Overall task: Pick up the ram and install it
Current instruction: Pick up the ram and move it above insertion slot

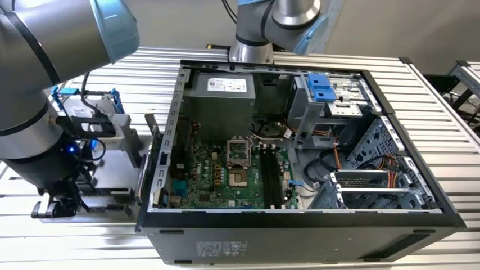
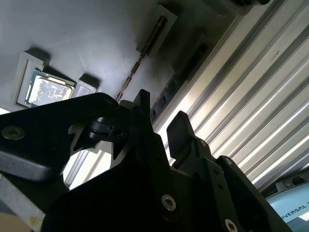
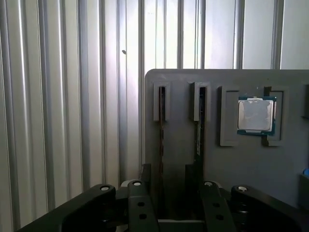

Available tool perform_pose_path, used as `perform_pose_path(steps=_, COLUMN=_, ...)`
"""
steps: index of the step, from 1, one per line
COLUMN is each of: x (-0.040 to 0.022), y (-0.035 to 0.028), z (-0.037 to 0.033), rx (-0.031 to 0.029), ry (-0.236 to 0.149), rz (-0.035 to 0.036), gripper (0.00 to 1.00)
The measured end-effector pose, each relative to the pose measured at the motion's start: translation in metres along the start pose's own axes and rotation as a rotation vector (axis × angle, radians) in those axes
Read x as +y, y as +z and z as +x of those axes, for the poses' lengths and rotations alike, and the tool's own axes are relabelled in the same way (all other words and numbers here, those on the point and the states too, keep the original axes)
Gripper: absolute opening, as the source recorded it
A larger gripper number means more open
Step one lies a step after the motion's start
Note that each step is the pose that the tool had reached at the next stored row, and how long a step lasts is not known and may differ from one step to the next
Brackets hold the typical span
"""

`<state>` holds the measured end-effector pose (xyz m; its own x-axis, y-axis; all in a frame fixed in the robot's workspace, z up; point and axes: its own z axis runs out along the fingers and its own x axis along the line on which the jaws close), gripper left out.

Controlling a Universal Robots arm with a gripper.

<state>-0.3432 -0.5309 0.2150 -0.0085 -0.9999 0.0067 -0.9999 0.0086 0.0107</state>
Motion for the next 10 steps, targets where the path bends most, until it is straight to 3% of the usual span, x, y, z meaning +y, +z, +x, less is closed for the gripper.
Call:
perform_pose_path(steps=5, x=-0.0001, y=0.0069, z=-0.0001, rx=0.0001, ry=0.000, rz=0.0000, gripper=1.00)
perform_pose_path(steps=8, x=0.0000, y=0.0070, z=0.0000, rx=0.0002, ry=0.001, rz=-0.0002, gripper=1.00)
perform_pose_path(steps=10, x=0.0000, y=0.0081, z=-0.0002, rx=0.0006, ry=0.001, rz=-0.0046, gripper=1.00)
